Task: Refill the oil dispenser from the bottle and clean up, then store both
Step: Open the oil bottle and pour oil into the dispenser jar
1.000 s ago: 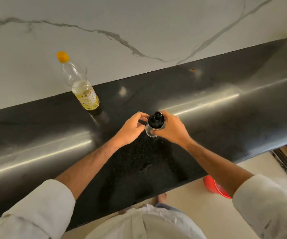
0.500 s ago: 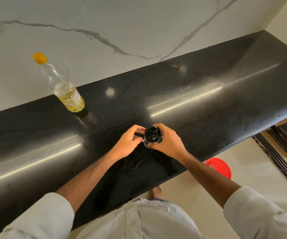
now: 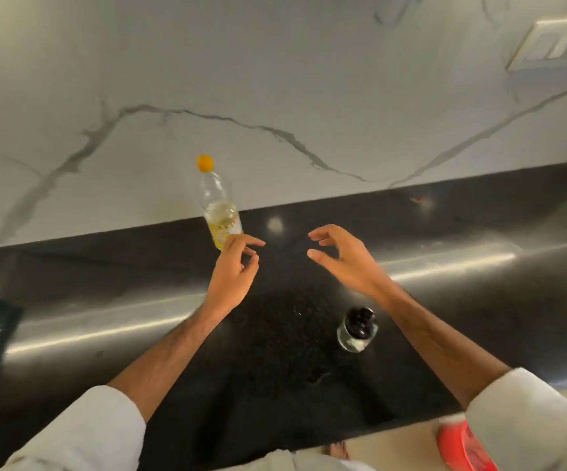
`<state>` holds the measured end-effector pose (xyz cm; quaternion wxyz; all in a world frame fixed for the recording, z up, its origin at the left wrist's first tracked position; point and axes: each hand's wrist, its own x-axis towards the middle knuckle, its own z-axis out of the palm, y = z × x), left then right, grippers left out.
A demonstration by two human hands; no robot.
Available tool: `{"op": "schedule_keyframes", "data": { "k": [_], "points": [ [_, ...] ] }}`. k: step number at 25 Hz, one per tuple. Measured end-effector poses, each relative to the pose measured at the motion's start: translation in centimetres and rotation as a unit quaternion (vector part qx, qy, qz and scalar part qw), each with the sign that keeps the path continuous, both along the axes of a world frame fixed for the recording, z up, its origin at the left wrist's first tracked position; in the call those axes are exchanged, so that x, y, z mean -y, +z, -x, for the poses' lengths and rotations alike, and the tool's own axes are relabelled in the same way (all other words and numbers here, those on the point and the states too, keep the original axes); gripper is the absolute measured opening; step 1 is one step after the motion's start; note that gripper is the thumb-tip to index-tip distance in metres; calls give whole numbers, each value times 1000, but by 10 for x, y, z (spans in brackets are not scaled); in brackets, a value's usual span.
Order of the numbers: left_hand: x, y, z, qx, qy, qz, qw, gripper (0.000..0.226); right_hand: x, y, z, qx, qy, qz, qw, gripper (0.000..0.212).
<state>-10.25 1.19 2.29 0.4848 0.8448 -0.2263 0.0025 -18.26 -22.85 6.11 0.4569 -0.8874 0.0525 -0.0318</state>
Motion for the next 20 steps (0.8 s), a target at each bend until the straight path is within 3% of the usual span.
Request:
{"op": "schedule_keyframes", "data": {
  "k": [3,6,10,12,15,20],
  "points": [
    [-34,22,-39,-8,121,53,991,30,-39,11,-71,-8,57,7,998,42],
    [-60,40,-70,-66,202,115,970,35,-79,17,-132,-10,82,14,996,64],
    [-73,56,-93,-199,190,137,951,45,-116,13,-189,-4,72,48,996,98],
    [-74,59,-96,-215,175,121,953,48,-127,9,-206,-1,56,56,997,109],
    [-76,53,-95,-221,152,93,959,50,-139,-1,-220,10,32,57,998,110],
    [-81,46,-89,-207,133,66,967,49,-147,-2,-225,39,13,70,997,92]
  ]
}}
